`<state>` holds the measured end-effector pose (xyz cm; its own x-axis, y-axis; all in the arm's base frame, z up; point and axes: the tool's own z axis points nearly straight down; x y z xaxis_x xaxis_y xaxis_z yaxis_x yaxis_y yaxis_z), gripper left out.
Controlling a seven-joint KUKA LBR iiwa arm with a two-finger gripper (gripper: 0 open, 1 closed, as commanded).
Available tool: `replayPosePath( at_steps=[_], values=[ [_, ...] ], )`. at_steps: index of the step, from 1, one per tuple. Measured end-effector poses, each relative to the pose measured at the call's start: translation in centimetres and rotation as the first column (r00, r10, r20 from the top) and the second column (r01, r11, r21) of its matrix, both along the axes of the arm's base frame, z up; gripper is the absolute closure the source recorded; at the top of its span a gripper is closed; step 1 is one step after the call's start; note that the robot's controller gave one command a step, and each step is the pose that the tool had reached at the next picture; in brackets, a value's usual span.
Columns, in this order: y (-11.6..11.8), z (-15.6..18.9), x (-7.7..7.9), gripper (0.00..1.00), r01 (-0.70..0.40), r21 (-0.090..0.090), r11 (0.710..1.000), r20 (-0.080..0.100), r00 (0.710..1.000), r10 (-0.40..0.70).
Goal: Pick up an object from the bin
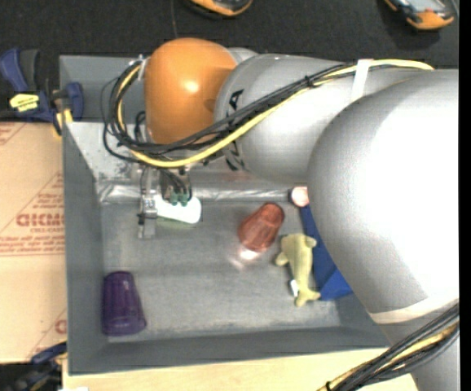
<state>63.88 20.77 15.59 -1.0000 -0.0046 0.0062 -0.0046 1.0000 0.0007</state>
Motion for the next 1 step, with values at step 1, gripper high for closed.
replayPosePath(
  at_steps=[1],
  values=[
    [-0.07, 0.54, 0.22, 0.0, 0.003, 0.002, 1.0, 0.008, 1.0, -0.003]
  ],
)
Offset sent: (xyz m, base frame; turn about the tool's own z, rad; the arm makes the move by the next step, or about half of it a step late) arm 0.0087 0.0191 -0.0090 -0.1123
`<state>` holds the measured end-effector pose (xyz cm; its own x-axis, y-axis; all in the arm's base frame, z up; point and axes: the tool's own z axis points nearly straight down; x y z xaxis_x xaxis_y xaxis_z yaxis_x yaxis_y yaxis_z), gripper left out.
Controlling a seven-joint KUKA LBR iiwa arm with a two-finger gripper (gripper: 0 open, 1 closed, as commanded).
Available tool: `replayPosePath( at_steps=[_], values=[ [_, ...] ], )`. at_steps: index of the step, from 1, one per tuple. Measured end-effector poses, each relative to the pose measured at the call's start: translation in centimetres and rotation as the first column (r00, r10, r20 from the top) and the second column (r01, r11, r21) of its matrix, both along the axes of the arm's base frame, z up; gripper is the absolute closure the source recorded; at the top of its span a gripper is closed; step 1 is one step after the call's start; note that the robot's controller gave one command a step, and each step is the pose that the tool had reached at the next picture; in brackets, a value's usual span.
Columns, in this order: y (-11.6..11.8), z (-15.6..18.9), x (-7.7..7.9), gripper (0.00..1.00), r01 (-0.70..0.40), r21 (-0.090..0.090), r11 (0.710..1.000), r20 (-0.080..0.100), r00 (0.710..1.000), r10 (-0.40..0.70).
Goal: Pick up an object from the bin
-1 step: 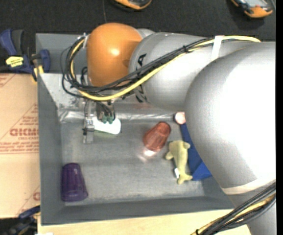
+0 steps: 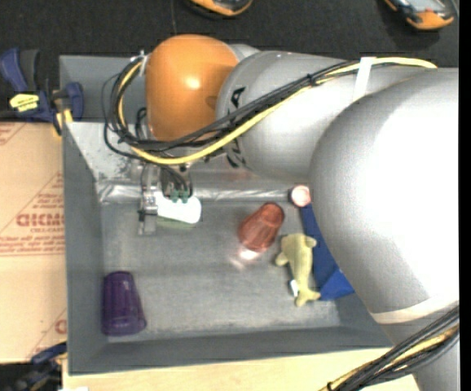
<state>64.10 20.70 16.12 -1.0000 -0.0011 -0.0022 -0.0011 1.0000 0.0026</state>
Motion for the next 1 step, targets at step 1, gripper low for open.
replayPosePath(
  at_steps=[1],
  values=[
    [1.29, -0.94, 0.66, 0.0, -0.084, -0.001, 0.996, 0.004, 0.996, 0.084]
  ],
)
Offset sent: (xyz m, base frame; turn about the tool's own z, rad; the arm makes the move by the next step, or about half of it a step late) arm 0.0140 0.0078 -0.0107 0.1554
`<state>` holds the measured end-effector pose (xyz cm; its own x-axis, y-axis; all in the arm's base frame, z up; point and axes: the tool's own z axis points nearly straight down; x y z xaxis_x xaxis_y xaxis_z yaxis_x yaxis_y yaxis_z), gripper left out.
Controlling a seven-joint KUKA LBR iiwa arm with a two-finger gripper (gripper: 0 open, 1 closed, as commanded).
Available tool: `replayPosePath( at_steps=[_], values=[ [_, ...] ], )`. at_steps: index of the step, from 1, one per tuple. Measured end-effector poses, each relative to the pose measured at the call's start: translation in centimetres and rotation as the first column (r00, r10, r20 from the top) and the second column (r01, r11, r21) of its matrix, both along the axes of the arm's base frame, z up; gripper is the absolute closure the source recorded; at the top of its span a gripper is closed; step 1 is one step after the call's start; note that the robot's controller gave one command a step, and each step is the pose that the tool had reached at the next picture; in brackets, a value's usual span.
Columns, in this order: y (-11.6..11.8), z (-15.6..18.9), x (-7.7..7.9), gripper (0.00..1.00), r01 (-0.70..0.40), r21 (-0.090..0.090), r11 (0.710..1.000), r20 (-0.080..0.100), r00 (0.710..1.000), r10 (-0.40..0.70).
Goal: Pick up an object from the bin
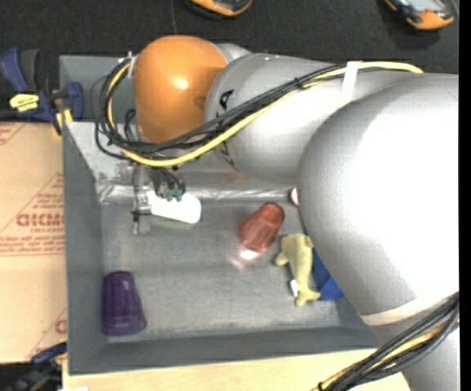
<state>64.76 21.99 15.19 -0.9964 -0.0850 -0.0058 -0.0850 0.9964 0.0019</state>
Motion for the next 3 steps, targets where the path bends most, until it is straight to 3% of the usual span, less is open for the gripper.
replayPosePath(
  at_steps=[1, 2, 3],
  values=[
    [-0.3, 0.0, 0.6, 0.0, 0.193, 0.006, 0.981, 0.003, 0.981, -0.193],
    [-2.9, 2.6, 0.2, 0.0, 0.076, 0.001, 0.997, 0.002, 0.997, -0.076],
    [-1.6, 5.5, 0.2, 0.0, 0.224, 0.006, 0.975, 0.002, 0.975, -0.224]
  ],
)
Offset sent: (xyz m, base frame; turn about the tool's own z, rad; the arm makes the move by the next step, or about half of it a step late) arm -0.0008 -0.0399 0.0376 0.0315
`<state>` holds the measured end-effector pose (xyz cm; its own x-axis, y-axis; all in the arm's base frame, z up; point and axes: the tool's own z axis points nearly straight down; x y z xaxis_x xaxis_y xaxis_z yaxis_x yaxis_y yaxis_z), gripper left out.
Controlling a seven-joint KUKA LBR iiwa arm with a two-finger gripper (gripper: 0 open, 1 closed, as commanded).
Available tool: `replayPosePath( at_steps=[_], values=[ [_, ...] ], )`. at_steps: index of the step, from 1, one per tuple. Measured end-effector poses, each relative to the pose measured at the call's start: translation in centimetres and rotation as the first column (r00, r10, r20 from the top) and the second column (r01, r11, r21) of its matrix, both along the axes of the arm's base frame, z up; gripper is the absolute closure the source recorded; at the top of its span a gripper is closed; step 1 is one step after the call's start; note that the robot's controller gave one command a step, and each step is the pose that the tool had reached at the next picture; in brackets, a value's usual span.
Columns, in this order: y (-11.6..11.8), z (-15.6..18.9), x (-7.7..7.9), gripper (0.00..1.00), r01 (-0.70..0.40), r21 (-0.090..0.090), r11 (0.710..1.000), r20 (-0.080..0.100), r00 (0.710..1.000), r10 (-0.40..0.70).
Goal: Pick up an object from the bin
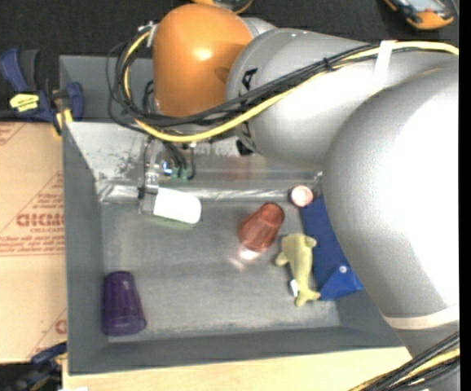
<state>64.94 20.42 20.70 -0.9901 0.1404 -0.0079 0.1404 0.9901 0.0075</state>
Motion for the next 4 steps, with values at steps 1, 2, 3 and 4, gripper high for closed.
replayPosePath(
  at_steps=[1, 2, 3, 4],
  values=[
    [0.8, -0.2, -0.2, 0.0, -0.203, -0.005, 0.979, 0.002, 0.979, 0.203],
    [-3.5, -6.9, -0.1, 0.0, -0.21, -0.001, 0.978, 0.008, 0.978, 0.21],
    [-4.5, -8.2, -0.1, 0.0, -0.174, -0.002, 0.985, 0.009, 0.985, 0.174],
    [-4.8, -8.3, 0.2, 0.0, -0.101, 0.001, 0.995, 0.009, 0.995, 0.101]
  ],
)
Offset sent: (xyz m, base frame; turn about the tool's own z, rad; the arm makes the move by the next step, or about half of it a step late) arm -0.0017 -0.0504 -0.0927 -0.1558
